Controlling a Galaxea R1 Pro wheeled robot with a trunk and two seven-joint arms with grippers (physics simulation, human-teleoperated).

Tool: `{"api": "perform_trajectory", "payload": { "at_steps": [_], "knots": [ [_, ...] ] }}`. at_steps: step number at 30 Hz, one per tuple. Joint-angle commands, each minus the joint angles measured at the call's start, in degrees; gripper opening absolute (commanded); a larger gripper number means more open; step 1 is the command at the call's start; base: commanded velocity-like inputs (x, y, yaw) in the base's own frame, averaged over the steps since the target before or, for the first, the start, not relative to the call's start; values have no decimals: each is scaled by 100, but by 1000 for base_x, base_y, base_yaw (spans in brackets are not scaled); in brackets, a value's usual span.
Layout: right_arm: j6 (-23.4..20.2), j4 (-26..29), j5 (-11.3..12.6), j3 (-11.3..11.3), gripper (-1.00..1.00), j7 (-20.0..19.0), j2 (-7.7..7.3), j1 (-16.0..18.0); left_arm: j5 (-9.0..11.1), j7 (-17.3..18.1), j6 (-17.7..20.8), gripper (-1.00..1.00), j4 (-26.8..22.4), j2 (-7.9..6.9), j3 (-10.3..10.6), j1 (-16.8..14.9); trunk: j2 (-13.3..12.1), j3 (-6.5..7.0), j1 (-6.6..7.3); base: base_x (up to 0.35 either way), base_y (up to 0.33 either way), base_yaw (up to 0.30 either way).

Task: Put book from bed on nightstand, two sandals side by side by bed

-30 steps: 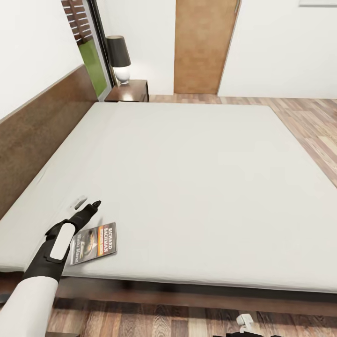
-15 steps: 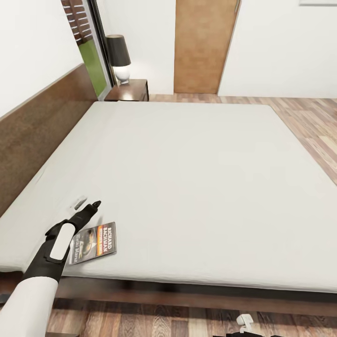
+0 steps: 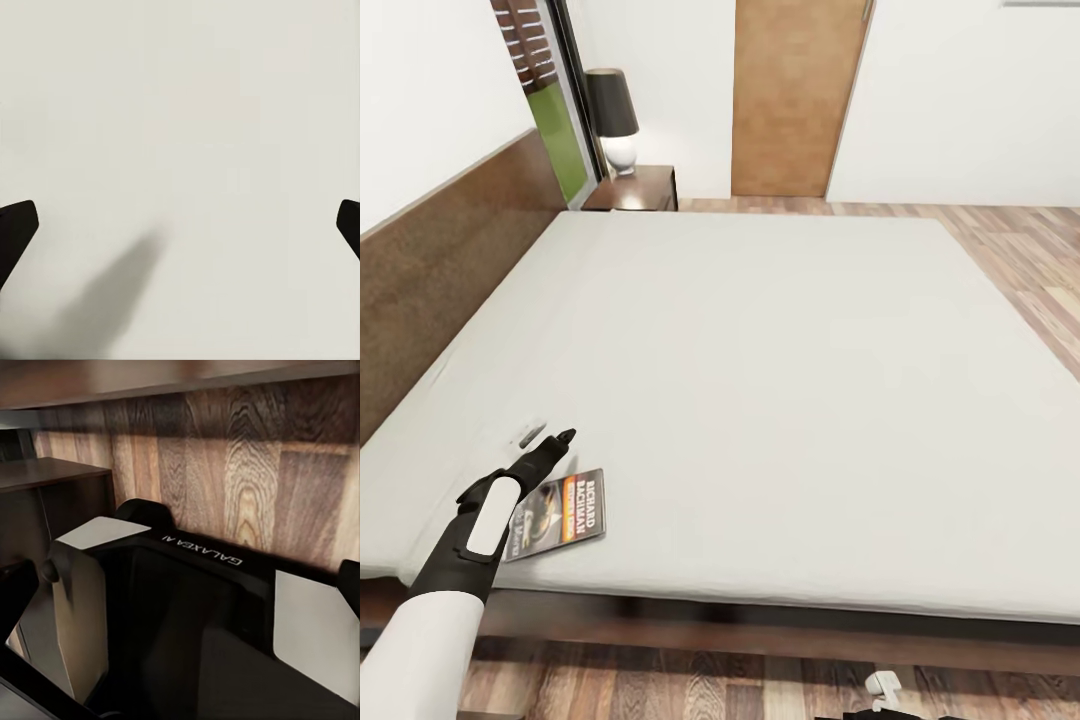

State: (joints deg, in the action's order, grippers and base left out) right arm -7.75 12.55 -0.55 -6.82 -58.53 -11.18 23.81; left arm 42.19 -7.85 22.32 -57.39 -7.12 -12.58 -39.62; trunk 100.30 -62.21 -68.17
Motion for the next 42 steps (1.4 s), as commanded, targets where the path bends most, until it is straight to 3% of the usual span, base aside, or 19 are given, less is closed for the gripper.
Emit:
{"api": "perform_trajectory", "payload": {
  "at_steps": [1, 6, 10, 12, 15, 20, 23, 29, 37, 42],
  "knots": [
    [-60, 4, -4, -38, 100, -27, 2, 1, 61, -41, 27, 100, -10, 0, 0, -2, 43, -22, -22, 0, 0, 0],
    [-60, 5, 0, -38, 100, -27, 2, 1, 67, -53, 52, 100, -3, -3, 1, -2, 244, -112, -132, 0, 0, 0],
    [-60, 5, -2, -38, 100, -27, 2, 1, 69, -70, 161, 100, -50, -34, -5, -2, 244, -112, -132, 0, 0, 0],
    [-60, 5, -4, -38, 100, -27, 2, 1, 68, -73, 364, 100, -183, -49, -9, -2, 244, -112, -132, 0, 0, 0],
    [-60, 4, 1, -38, 100, -32, 2, 3, 55, -115, 1054, 100, -528, -89, -20, -5, 244, -112, -132, 0, 0, 0],
    [-60, 4, 2, -38, 100, -35, 2, 3, 56, -193, 1313, 100, -686, -164, -25, -9, 364, -166, -198, 0, 0, 0],
    [-60, 5, 2, -38, 100, -36, 2, 3, 59, -207, 1358, 100, -712, -185, -25, -10, 484, -220, -264, 0, 0, 0],
    [-60, 10, 3, -38, 100, -37, 2, 1, 54, -216, 1382, 100, -723, -191, -25, -10, 484, -220, -264, 0, 0, 0],
    [-60, 9, 3, -38, 100, -38, 2, 2, 52, -217, 1368, 100, -718, -186, -25, -10, 805, -363, -439, 0, 0, 0],
    [-60, 5, 3, -38, 100, -37, 2, 3, 52, -217, 1350, 100, -720, -185, -25, -10, 805, -363, -439, 0, 0, 0]
  ]
}}
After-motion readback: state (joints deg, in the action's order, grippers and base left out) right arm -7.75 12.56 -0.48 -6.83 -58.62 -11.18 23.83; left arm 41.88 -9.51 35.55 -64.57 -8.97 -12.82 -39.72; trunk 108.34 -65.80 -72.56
